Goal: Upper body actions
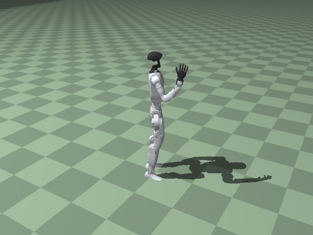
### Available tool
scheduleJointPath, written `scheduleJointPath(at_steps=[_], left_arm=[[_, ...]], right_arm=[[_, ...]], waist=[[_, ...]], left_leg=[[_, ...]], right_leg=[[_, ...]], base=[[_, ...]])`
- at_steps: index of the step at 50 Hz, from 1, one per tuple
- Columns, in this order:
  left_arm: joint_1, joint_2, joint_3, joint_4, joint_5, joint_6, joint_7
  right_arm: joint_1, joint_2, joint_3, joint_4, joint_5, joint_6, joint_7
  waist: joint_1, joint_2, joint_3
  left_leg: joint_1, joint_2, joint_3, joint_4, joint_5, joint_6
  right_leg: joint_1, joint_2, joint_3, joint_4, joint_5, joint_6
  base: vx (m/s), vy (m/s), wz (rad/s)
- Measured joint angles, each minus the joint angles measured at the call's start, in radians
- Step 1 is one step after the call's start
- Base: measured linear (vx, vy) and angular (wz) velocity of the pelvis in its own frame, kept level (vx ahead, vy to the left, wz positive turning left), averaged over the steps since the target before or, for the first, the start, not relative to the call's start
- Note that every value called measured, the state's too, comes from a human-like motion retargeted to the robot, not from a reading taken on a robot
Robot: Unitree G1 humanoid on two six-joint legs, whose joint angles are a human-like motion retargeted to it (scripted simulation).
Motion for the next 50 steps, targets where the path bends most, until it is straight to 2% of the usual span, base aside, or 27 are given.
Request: scheduleJointPath(at_steps=[4,8,10,16,18,22,27,30,37,39,41,44,50], left_arm=[[-0.001,0.003,-0.008,-0.002,-0.009,0.003,-0.001],[-0.002,0.003,-0.018,-0.004,-0.007,0.004,0.002],[-0.002,0.001,-0.026,-0.005,-0.004,0.003,0.002],[-0.002,-0.005,-0.035,-0.011,0.004,-0.002,0.003],[-0.004,-0.009,-0.033,-0.013,0.003,-0.003,-0.001],[-0.009,-0.014,-0.022,-0.022,0.0,-0.004,-0.01],[-0.003,-0.012,-0.036,-0.022,-0.012,-0.005,-0.012],[-0.003,-0.011,-0.041,-0.014,-0.013,0.001,-0.014],[0.001,-0.017,-0.046,-0.016,-0.006,0.002,-0.004],[0.006,-0.016,-0.049,-0.017,-0.001,0.0,-0.001],[0.013,-0.013,-0.05,-0.018,-0.001,-0.004,0.003],[0.019,-0.011,-0.039,-0.015,-0.012,-0.008,0.005],[0.008,-0.012,-0.002,-0.01,-0.03,-0.003,0.0]], right_arm=[[0.177,0.01,-0.03,0.002,-0.077,0.038,0.236],[0.358,-0.002,-0.021,0.078,-0.279,0.101,0.46],[0.437,-0.013,-0.003,0.146,-0.451,0.124,0.519],[0.547,-0.053,0.124,0.459,-1.059,0.112,0.614],[0.547,-0.028,0.167,0.583,-1.146,0.145,0.656],[0.55,0.049,0.189,0.687,-1.009,0.18,0.658],[0.536,0.107,0.16,0.605,-0.715,0.159,0.55],[0.493,0.149,0.159,0.539,-0.47,0.186,0.521],[0.375,0.284,0.214,0.404,0.284,0.332,0.522],[0.346,0.292,0.241,0.386,0.386,0.369,0.532],[0.306,0.275,0.273,0.374,0.368,0.392,0.537],[0.22,0.221,0.336,0.367,0.164,0.388,0.553],[0.107,0.154,0.45,0.34,-0.388,0.258,0.485]], waist=[[0.004,-0.002,0.012],[0.004,-0.004,0.016],[0.004,-0.003,0.017],[-0.011,0.004,0.036],[-0.011,0.01,0.046],[-0.012,0.019,0.06],[-0.011,0.023,0.055],[-0.009,0.026,0.05],[0.02,0.024,0.025],[0.027,0.019,0.017],[0.03,0.015,0.011],[0.025,0.014,0.006],[0.03,0.015,0.018]], left_leg=[[0.003,-0.001,0.009,-0.001,0.0,-0.001],[0.002,-0.002,0.014,-0.002,0.0,-0.002],[0.002,-0.002,0.013,-0.003,0.001,-0.002],[0.017,0.0,0.016,-0.005,0.001,-0.001],[0.026,0.0,0.022,-0.007,0.001,0.0],[0.031,0.0,0.025,-0.007,0.001,-0.001],[0.024,-0.005,0.02,-0.005,0.003,-0.001],[0.023,-0.005,0.023,-0.005,0.003,-0.001],[0.019,-0.006,0.02,-0.007,0.003,0.0],[0.02,-0.006,0.017,-0.009,0.004,0.0],[0.021,-0.006,0.014,-0.01,0.004,0.0],[0.024,-0.001,0.016,-0.013,0.004,0.001],[0.046,0.003,0.025,-0.02,-0.001,0.0]], right_leg=[[-0.001,-0.003,0.003,-0.001,0.004,0.0],[-0.004,-0.005,0.004,-0.002,0.005,0.001],[-0.004,-0.005,0.003,-0.002,0.005,0.002],[0.009,-0.002,0.008,-0.001,0.005,0.001],[0.013,0.0,0.014,0.0,0.006,-0.001],[0.015,-0.002,0.017,0.0,0.008,-0.001],[0.014,-0.007,0.012,-0.001,0.007,0.0],[0.011,-0.008,0.014,-0.001,0.008,0.0],[0.006,-0.007,0.013,0.0,0.007,-0.001],[0.007,-0.006,0.011,0.001,0.006,-0.001],[0.009,-0.004,0.011,0.001,0.004,-0.002],[0.008,0.002,0.014,0.003,0.004,-0.004],[0.009,0.01,0.021,0.008,0.006,-0.008]], base=[[0.0,0.0,0.0],[0.0,0.0,0.0],[0.0,0.0,0.0],[0.0,0.0,0.0],[0.0,0.0,0.0],[0.0,0.0,0.0],[0.0,0.0,0.0],[0.0,0.0,0.0],[0.0,0.0,0.0],[0.03,-0.01,0.05],[0.0,0.0,0.0],[0.0,0.0,0.0],[0.0,0.0,0.0]])
